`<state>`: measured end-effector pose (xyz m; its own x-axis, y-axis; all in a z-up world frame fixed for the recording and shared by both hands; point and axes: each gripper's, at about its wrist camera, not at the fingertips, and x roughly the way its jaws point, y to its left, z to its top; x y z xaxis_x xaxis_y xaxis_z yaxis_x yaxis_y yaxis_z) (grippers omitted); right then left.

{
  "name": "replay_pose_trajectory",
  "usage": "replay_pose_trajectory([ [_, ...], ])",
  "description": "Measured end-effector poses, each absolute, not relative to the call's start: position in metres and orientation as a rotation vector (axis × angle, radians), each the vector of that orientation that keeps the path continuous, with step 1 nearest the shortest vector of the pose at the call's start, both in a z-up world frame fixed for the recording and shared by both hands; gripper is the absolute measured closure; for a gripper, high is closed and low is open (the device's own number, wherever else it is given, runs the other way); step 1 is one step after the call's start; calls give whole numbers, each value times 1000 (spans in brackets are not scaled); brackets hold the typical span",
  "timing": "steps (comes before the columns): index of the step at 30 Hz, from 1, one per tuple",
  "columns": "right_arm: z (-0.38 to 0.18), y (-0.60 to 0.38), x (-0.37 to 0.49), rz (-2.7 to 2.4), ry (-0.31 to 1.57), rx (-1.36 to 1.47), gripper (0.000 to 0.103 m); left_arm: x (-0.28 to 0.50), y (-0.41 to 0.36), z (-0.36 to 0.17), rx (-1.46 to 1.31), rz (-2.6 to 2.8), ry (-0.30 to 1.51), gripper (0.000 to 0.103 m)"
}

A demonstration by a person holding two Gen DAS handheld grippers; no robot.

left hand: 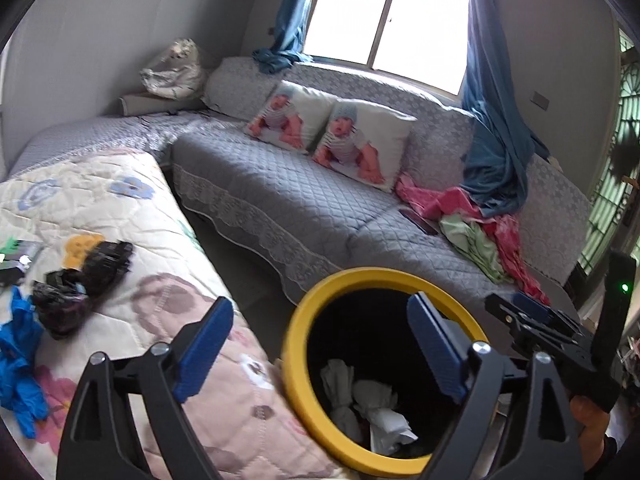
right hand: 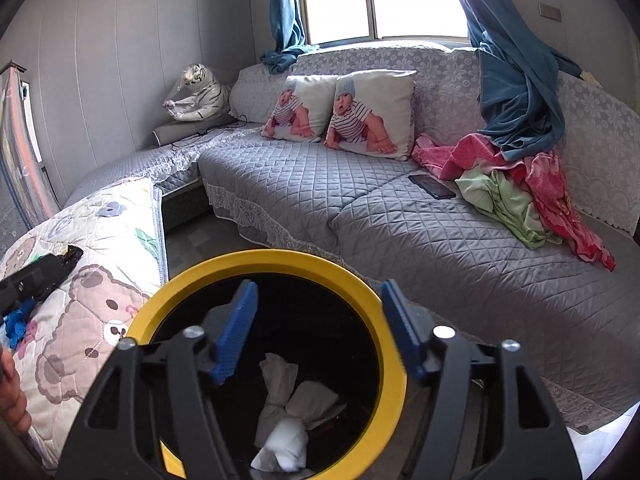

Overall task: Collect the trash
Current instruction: 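Open the left gripper then the right gripper to drop the bundles into the bin, then move the left gripper to the purple knit mesh while the right approaches the black bag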

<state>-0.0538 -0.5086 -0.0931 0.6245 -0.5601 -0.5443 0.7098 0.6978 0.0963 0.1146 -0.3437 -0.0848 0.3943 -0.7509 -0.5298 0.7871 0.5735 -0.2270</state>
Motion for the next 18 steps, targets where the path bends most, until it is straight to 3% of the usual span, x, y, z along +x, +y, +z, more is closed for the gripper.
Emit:
replay_pose_trajectory([
  [4, -88, -502, -50, -724, 478, 300, 23, 129, -320, -74, 47, -901, 587, 10],
  [10, -78, -481, -37, -663, 425, 254, 13, 151, -276, -60, 27, -798, 523, 8],
  [18, -64, -438, 3, -498, 394, 217, 11, 192, -200, -46, -22, -652, 484, 8],
])
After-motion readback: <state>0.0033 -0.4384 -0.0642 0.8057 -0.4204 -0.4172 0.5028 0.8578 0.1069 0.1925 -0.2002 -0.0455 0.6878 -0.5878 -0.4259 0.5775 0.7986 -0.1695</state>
